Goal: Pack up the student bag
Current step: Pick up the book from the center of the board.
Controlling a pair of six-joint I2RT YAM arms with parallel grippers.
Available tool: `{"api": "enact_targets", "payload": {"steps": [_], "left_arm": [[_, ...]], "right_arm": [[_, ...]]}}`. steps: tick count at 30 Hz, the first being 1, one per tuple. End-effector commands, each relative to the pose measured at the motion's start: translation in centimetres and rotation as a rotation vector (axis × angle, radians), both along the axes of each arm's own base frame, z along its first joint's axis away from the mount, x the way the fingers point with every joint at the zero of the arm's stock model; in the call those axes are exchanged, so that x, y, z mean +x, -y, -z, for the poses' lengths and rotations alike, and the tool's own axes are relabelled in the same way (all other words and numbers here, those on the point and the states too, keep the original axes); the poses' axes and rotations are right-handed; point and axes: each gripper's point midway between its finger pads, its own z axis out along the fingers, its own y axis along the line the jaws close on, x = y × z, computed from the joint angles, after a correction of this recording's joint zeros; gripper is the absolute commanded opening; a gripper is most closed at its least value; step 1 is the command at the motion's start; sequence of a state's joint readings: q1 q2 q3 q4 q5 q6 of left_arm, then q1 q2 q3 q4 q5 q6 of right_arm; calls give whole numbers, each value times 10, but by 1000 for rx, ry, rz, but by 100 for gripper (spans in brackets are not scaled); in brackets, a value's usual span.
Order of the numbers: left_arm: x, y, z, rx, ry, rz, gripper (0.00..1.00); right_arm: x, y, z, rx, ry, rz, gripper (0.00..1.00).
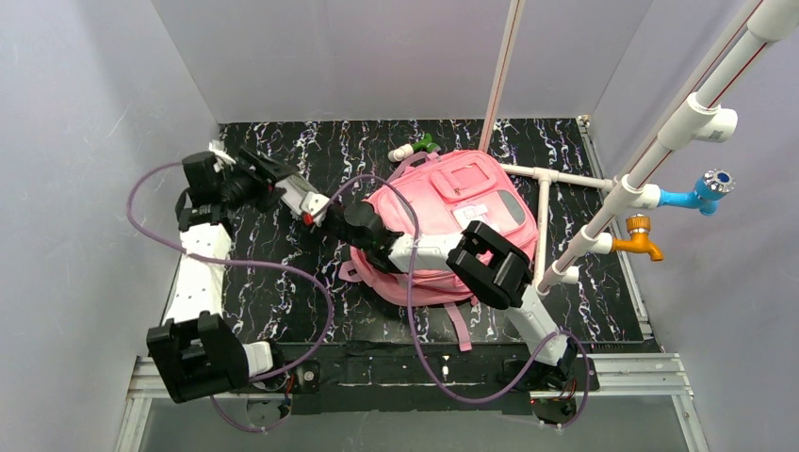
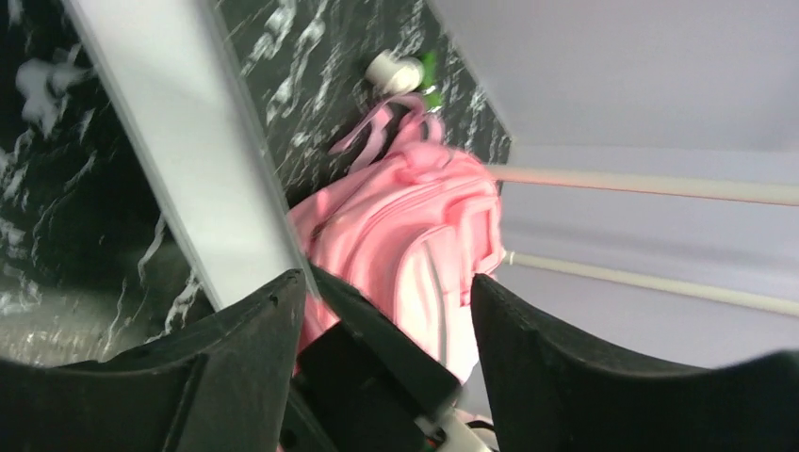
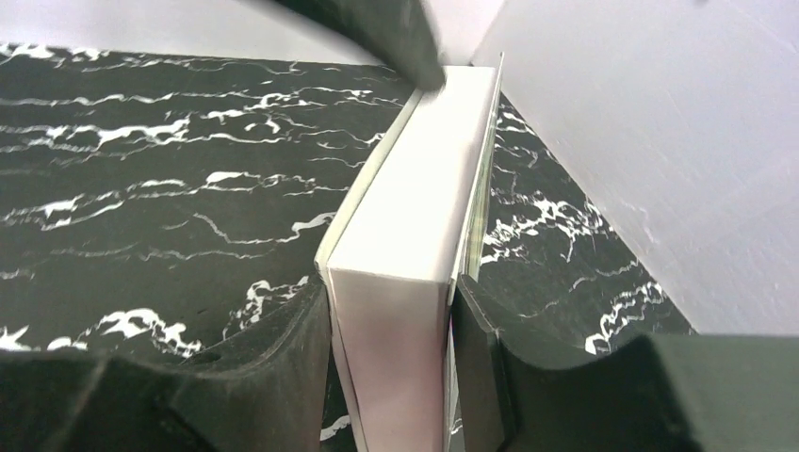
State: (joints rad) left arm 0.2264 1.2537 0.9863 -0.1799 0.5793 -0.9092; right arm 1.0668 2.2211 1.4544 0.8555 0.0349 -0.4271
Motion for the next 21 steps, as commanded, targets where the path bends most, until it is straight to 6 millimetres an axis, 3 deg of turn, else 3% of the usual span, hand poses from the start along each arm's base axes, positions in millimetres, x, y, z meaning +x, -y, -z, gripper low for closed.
{"api": "enact_targets", "payload": {"steps": [1,4,7,10,16,21], "left_arm": [[-13,4,-103,231,298,68,66],[-21,12,-137,315,391,114,70],[-29,29,-148,386,456,201,71],[-42,46,-149,449,512,273,71],[-58,86,-142,551,596,401,73],[-62,114,-137,734,637,447,81]], "right_arm": [[23,12,-89,220,-73,147,1],[29,22,-120,293,-152,202,1],[40,42,-150,353,-276,286,1],[53,71,-177,433,-445,366,1],[71,132,-204,632,-731,491,1],[67,149,-223,734,-858,522,1]]}}
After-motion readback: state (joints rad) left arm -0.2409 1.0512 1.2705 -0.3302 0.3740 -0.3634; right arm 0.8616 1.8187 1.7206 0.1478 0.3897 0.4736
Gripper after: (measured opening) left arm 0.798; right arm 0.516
